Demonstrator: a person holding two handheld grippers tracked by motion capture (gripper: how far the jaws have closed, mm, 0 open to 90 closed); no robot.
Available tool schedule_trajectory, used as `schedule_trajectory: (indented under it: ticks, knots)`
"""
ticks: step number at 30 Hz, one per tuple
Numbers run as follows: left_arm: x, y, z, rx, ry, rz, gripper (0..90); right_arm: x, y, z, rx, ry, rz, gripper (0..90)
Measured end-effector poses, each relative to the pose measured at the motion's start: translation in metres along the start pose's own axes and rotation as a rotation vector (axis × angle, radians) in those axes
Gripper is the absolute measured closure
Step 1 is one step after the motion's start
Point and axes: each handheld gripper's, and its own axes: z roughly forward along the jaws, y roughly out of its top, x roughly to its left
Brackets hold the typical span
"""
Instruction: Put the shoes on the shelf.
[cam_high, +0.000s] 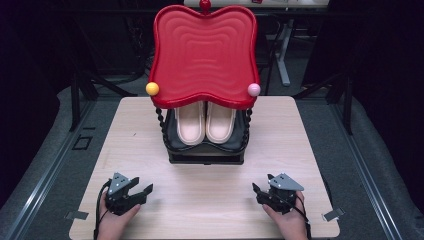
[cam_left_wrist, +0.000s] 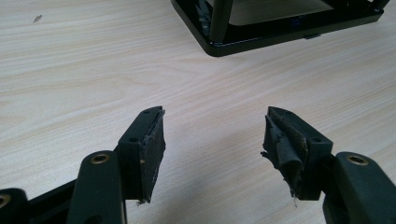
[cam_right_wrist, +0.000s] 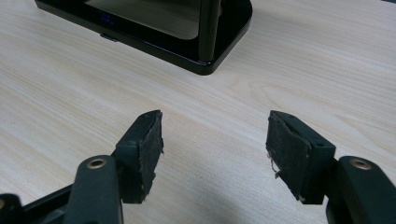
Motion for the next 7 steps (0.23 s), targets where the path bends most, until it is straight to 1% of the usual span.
schedule_trajectory:
  ticks: [7]
  knots:
    - [0.0004,0.0004,0.0002,0.002,-0.004,-0.002,38.4,-0.0015,-0.0007,0.0003,0.006,0.001,0.006,35.6]
